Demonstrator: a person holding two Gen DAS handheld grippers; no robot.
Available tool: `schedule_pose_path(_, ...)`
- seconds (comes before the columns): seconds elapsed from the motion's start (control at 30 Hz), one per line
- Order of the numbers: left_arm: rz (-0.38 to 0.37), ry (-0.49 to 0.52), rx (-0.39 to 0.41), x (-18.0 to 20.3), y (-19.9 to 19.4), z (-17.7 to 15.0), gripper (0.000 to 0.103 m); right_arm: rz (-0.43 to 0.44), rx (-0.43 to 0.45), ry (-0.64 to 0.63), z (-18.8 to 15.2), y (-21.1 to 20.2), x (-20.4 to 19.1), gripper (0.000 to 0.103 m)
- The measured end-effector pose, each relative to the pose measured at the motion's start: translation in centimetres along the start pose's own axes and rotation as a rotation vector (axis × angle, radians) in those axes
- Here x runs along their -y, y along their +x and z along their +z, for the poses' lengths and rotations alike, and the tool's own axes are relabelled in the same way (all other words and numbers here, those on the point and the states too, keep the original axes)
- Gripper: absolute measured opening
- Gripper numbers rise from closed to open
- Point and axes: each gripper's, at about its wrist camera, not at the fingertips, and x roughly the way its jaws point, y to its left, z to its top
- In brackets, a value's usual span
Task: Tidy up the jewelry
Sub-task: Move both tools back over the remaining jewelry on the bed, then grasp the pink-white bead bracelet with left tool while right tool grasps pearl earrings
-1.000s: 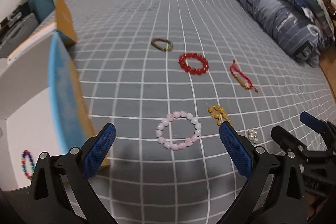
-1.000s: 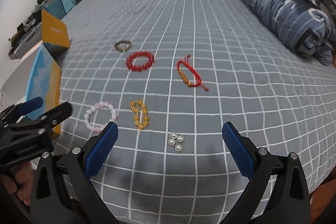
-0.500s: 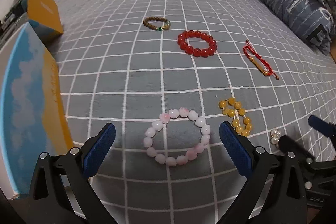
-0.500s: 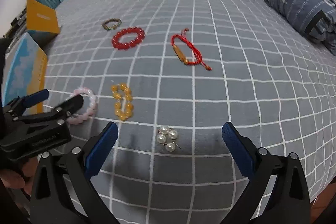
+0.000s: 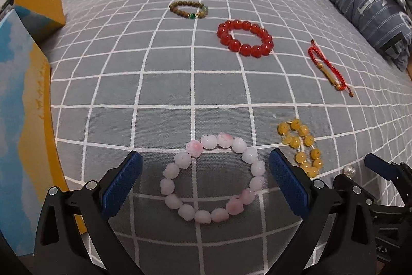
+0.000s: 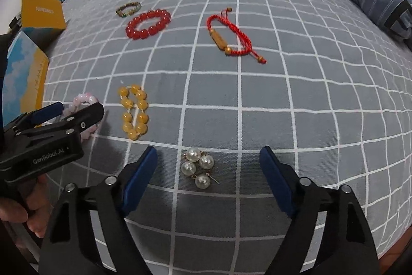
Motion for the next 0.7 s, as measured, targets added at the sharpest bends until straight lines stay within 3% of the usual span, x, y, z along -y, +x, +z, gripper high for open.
schedule_pose_path(0.1, 0.003, 0.000, -0.009, 0.0, 0.5, 0.0, 0.094, 0.009, -0.008, 0.005, 0.0, 0.3, 0.1, 0.068)
schedule_pose_path(0.17, 0.015, 0.000, -0.007, 0.0, 0.5, 0.0, 0.086, 0.007, -0.010, 0.004, 0.0, 0.4, 0.1, 0.063)
schedule_pose_path(0.37, 0.020, -0.003, -0.007, -0.1, 0.2, 0.1, 0.052, 0.004, -0.024, -0.023, 0.1, 0.3, -0.4, 0.042)
schedule_pose_path(0.5, 0.013, 0.019, 0.000, 0.0, -0.2, 0.1, 0.022, -0.001, -0.038, -0.014, 0.2, 0.5, -0.4, 0.023)
schedule_pose_path(0.7, -0.008, 0.018, 0.027, -0.1, -1.2, 0.0, 0.021, 0.029, -0.049, 0.037, 0.4, 0.2, 0.1, 0.022)
